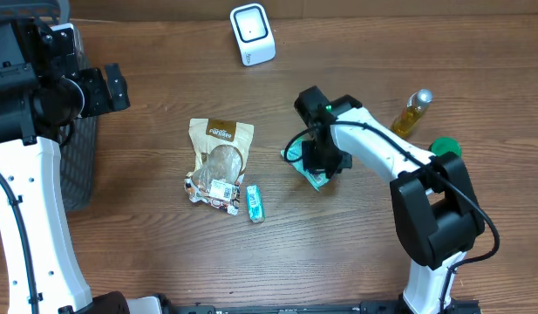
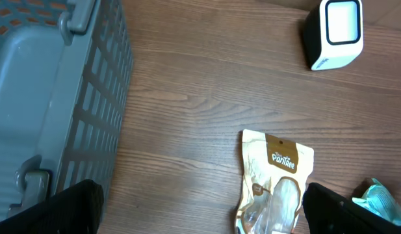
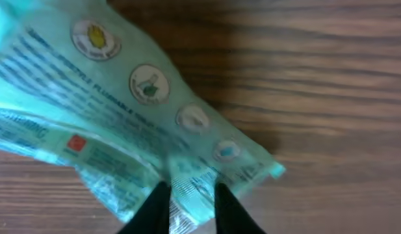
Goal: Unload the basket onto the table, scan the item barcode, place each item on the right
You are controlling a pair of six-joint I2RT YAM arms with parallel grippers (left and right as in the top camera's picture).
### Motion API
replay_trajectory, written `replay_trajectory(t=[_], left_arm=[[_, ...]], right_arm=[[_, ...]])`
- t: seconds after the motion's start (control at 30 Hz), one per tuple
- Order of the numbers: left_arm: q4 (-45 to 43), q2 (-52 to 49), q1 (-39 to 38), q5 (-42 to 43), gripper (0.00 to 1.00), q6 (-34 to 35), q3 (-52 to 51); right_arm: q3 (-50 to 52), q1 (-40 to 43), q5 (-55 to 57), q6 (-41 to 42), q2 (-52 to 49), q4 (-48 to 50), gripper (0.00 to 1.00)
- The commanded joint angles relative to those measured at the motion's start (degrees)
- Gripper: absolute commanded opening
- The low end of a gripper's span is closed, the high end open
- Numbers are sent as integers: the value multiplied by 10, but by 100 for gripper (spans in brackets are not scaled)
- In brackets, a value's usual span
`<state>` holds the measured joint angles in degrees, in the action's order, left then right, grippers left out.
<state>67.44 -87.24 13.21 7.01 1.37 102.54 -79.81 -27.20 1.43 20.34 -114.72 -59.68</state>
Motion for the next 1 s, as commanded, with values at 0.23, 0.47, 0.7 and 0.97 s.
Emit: replay_trajectory(t=[0.23, 0.47, 0.7, 0.97], left_arm=[[-1, -1, -2, -1, 100, 3, 6], [-1, -1, -2, -1, 99, 3, 6], [-1, -1, -2, -1, 100, 3, 6], [-1, -1, -2, -1, 100, 3, 6]], right_arm=[[91, -2, -15, -72, -3, 78, 38], [66, -2, -18, -84, -2, 61, 43], [-28, -2, -33, -84, 0, -25, 47], [-34, -2, -75, -84, -1, -71, 18]])
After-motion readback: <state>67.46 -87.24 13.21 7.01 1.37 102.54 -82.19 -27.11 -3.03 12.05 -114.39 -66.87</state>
